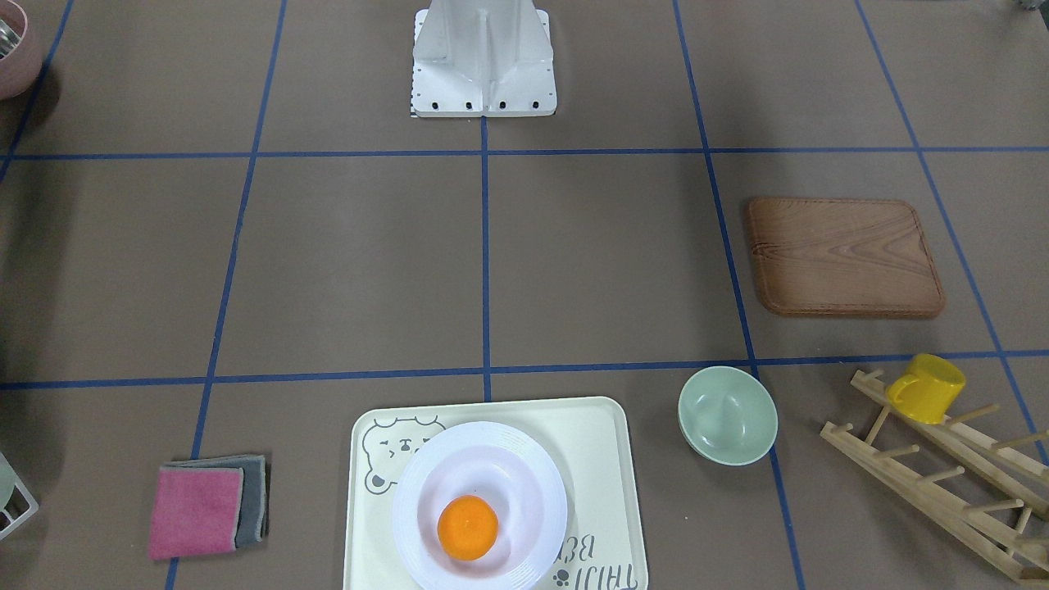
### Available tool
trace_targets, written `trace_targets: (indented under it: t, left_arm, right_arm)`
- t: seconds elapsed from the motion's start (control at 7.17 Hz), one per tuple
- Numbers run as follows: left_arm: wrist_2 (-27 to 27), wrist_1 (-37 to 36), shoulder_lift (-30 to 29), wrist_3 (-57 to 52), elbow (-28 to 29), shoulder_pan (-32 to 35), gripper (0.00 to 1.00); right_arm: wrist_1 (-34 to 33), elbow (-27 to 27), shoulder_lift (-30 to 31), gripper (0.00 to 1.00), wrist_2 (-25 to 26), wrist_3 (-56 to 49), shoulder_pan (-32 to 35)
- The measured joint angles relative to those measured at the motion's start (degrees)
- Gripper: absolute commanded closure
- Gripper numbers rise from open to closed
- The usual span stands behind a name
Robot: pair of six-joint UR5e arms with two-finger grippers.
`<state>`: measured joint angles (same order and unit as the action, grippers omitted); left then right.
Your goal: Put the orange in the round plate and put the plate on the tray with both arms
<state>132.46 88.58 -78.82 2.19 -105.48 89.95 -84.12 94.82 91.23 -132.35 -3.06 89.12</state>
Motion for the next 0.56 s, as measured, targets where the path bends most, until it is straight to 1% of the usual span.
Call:
trace_targets:
  t: [0.28, 0.56]
  left_arm:
    - [0.0, -0.04, 0.05, 0.0, 0.13, -0.06, 0.01]
    - [0.07, 0.06, 0.07, 0.0, 0.06, -0.11, 0.01]
  right_arm:
    - [-1.85, 1.23, 3.45, 0.0, -1.02, -4.44, 1.66]
    - [-5.22, 2.03, 4.4, 0.0, -1.02, -9.33, 1.68]
